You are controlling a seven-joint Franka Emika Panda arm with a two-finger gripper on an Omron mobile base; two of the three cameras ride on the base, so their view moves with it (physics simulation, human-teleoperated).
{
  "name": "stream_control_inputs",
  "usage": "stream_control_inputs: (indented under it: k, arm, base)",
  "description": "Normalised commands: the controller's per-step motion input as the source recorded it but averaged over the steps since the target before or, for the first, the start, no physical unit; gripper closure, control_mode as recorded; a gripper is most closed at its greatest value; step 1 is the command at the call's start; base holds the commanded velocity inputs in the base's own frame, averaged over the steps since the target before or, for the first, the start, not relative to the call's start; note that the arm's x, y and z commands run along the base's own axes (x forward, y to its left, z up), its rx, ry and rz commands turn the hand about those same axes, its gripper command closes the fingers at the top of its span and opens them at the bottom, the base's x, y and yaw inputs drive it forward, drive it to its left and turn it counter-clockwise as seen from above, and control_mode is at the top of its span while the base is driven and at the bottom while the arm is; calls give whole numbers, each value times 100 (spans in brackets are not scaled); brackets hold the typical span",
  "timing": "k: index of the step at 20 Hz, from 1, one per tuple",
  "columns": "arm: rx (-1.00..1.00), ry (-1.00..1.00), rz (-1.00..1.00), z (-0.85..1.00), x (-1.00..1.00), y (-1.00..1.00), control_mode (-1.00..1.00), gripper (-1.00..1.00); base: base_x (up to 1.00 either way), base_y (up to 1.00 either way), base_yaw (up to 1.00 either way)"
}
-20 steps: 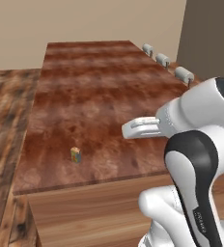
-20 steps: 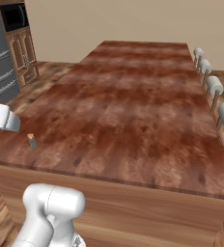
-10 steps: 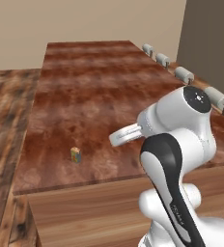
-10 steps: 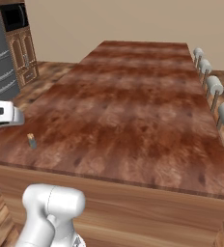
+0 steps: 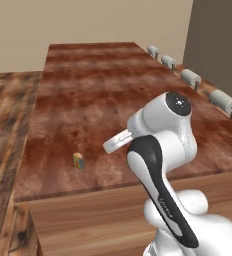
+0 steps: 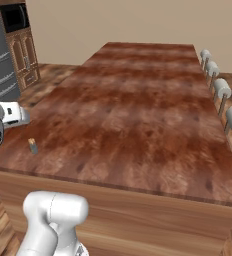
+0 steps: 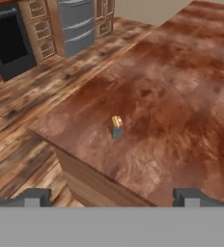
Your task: Pick the milk, boxed drink, can from the counter and place them in the open cabinet.
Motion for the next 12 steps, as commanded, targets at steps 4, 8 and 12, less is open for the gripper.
stream_control_inputs:
  k: [4, 8, 12]
  arm:
    - [-8, 0, 3, -26, 38, 22, -100, -100]
    - [-1, 0, 0, -1, 1, 1, -100, -100]
    - [0, 0, 0, -8, 0, 0, -100, -100]
  base:
    - [0, 0, 0]
    - [0, 0, 0]
    - [0, 0, 0]
